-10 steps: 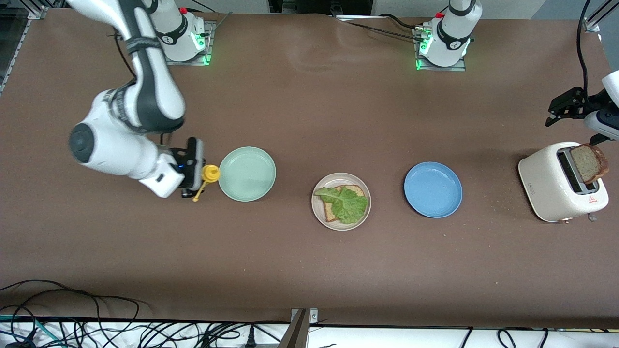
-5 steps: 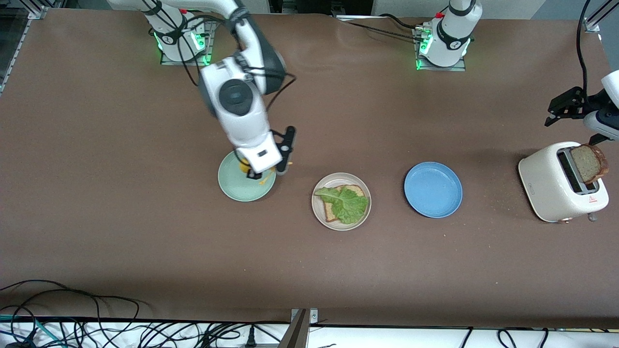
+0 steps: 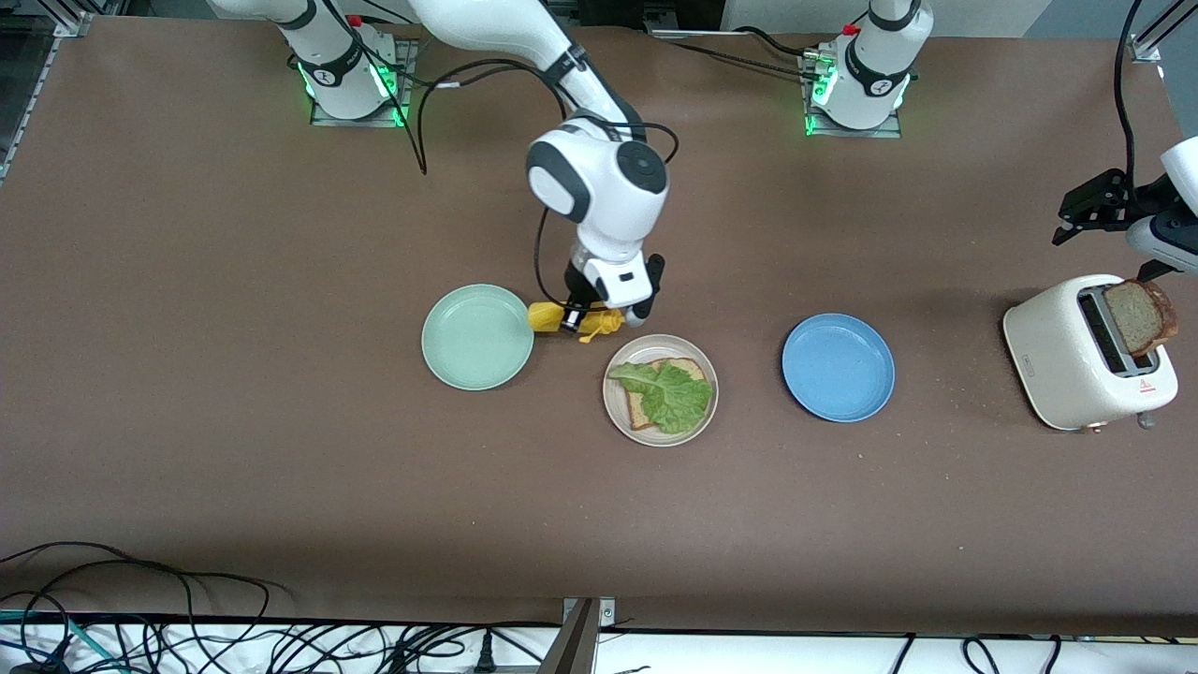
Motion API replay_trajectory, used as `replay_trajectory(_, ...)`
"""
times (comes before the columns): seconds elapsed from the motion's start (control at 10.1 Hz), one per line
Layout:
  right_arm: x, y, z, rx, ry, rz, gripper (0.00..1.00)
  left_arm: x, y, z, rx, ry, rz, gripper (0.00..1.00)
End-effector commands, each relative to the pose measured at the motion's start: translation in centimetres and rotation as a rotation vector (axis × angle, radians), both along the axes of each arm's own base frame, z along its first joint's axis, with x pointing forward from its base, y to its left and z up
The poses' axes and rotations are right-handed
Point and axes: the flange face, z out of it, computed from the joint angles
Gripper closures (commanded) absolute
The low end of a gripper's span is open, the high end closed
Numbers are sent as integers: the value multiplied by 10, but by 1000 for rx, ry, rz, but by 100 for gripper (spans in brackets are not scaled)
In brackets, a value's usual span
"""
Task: Make sandwich on beige plate with both arms
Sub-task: 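Carry the bottle with the right gripper and tilt it over the sandwich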
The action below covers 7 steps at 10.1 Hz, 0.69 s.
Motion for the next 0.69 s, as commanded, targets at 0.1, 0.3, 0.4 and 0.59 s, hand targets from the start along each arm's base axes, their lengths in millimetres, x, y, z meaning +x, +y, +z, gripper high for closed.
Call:
replay_trajectory(0.1, 10, 17, -24, -85, -156, 2, 100, -1, 2, 4, -18, 9, -18, 0)
replay_trajectory(0.3, 12, 15, -33, -142, -208, 28, 100, -1, 2, 4, -18, 8, -18, 0)
replay_trajectory(0.4, 12, 14, -37, -163, -218, 42, 100, -1, 2, 4, -18, 9, -18, 0)
replay_trajectory(0.59, 11, 12, -52, -196, -228, 67, 100, -1, 2, 4, -18, 11, -16, 0)
